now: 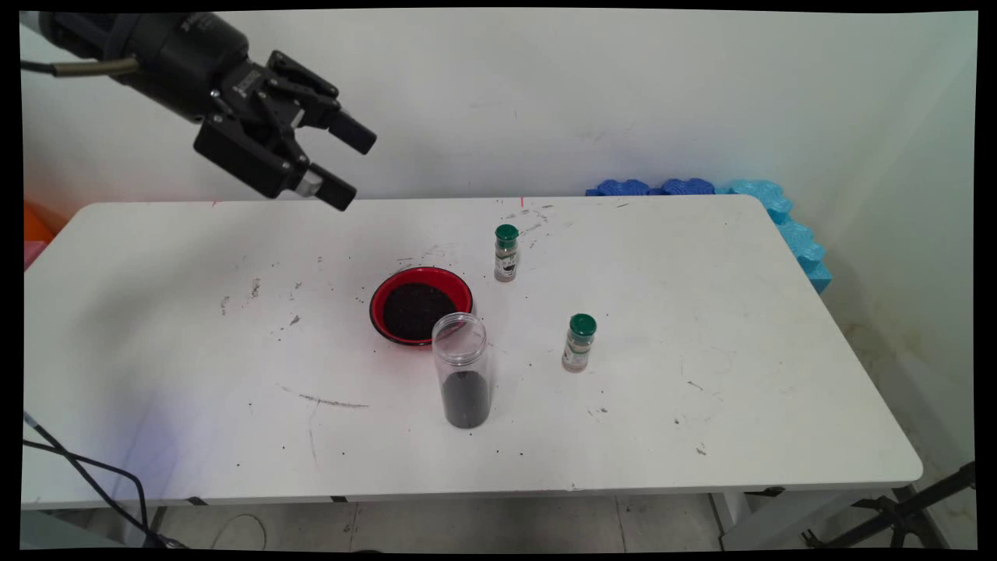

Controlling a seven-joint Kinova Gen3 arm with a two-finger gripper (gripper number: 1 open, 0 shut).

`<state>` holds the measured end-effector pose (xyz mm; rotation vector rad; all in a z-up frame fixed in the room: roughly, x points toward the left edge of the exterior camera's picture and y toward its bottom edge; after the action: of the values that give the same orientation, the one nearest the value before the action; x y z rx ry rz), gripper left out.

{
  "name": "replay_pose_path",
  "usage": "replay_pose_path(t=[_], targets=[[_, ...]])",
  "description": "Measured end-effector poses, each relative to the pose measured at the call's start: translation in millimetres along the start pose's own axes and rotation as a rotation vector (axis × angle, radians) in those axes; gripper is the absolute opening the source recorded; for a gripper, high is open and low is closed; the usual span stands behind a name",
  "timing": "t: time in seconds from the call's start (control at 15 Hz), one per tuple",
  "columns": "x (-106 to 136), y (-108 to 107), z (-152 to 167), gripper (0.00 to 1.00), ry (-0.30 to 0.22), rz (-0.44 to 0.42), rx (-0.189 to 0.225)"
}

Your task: Pick up the black seasoning powder from the table

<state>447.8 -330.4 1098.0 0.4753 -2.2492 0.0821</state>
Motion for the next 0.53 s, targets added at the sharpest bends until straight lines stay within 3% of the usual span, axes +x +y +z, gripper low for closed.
replay_pose_path(t=[0.53], targets=[[-51.9,13.3,-4.1,1.00,-0.088,-0.012,0.003]])
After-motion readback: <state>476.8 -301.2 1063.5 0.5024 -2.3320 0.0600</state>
